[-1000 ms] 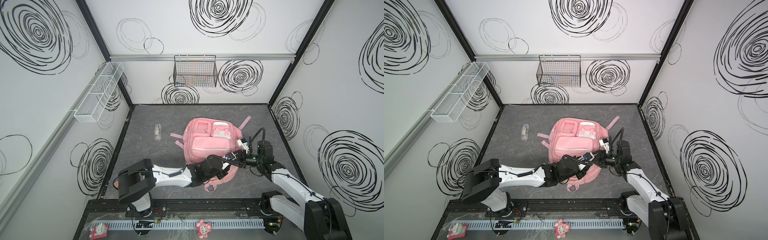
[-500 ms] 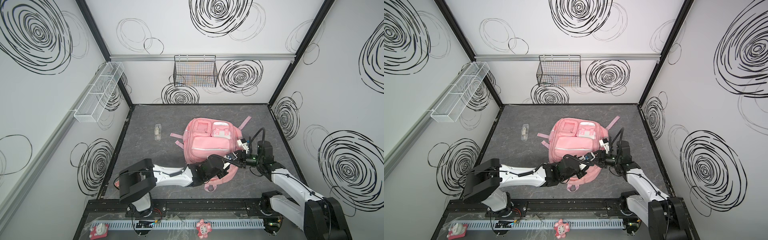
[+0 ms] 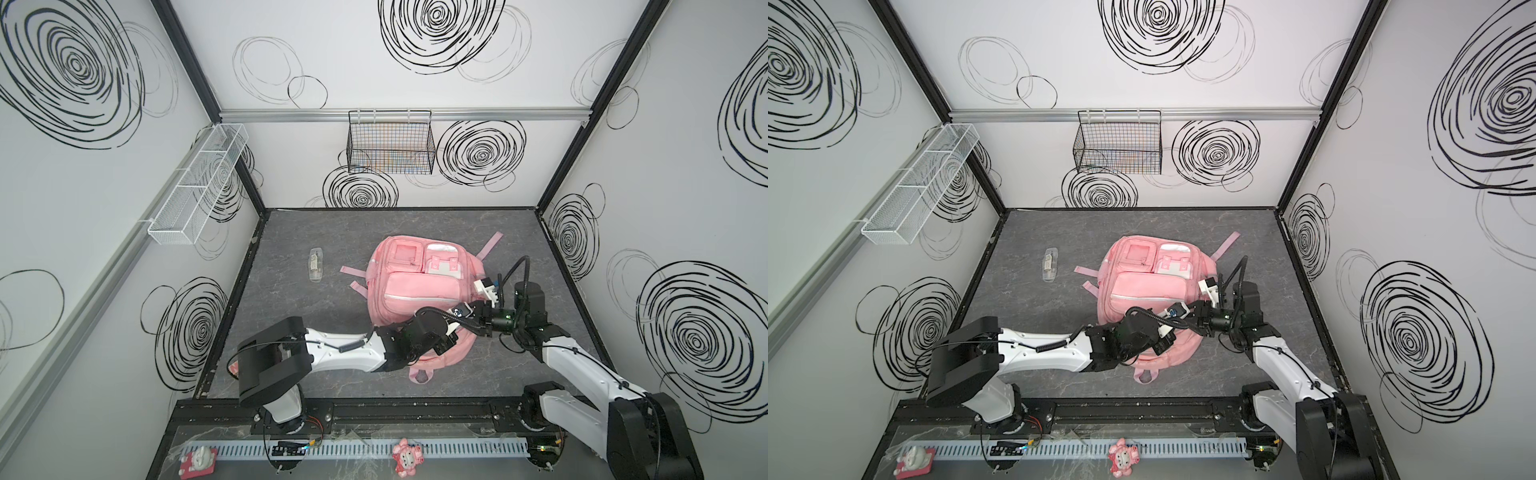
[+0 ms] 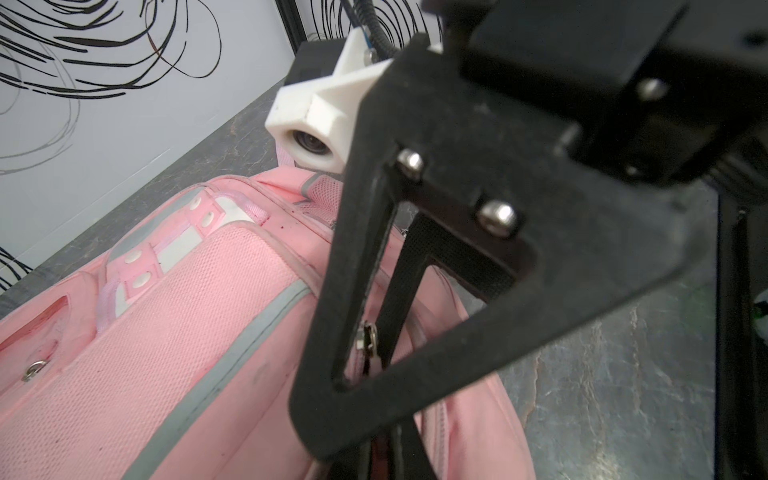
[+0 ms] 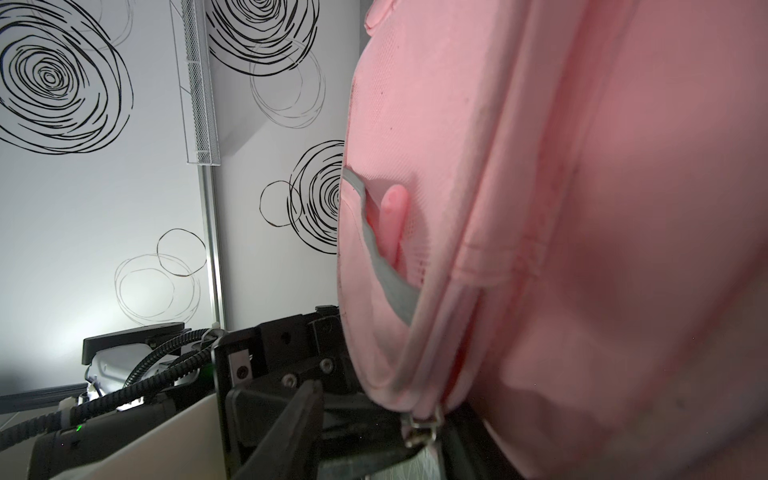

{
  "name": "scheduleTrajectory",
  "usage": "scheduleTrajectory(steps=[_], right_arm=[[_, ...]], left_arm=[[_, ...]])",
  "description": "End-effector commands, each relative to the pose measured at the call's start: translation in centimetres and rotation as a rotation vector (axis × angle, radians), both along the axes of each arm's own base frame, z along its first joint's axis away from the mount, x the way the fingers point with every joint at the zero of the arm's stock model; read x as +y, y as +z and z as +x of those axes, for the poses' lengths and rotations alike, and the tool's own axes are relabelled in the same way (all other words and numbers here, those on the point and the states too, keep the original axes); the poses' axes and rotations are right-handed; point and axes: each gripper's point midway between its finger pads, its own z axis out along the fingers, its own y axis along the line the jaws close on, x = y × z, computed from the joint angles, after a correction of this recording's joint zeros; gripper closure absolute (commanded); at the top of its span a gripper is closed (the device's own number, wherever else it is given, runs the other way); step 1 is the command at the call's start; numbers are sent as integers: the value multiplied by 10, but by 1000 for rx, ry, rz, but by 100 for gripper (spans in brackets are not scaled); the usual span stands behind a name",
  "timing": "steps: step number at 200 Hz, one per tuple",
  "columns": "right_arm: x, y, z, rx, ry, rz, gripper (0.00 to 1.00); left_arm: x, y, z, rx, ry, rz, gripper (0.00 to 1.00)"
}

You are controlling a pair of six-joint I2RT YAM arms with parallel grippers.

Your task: Pack the student bag

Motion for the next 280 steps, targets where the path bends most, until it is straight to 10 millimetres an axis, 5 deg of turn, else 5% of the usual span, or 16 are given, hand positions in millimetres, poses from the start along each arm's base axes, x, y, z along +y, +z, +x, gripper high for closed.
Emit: scheduleTrajectory(steps=[1,25,94,142,211,263,280], right_arm=[[4,8,-4,-21,40,24,53],[0,12,1,-35,18,6,52],[-23,-13,38,-43,-144,-190,46],[-11,-19,57,-46,-95,-300,47],[-10,-38,65,4,-103,-357,76],[-24,-41,74,10,-140,-375,99],[-29,-39,77,2,-148,-385,100]], left_arm=[[-9,18,5,-17,-3,-57,92],[-7,18,6,-11,8,-60,100],[0,47,-3,-15,-12,-173,100],[-3,50,-7,-8,-37,-194,100],[2,52,-13,-2,-49,-220,100],[26,52,-11,17,10,-222,100],[37,51,-11,35,40,-232,100]])
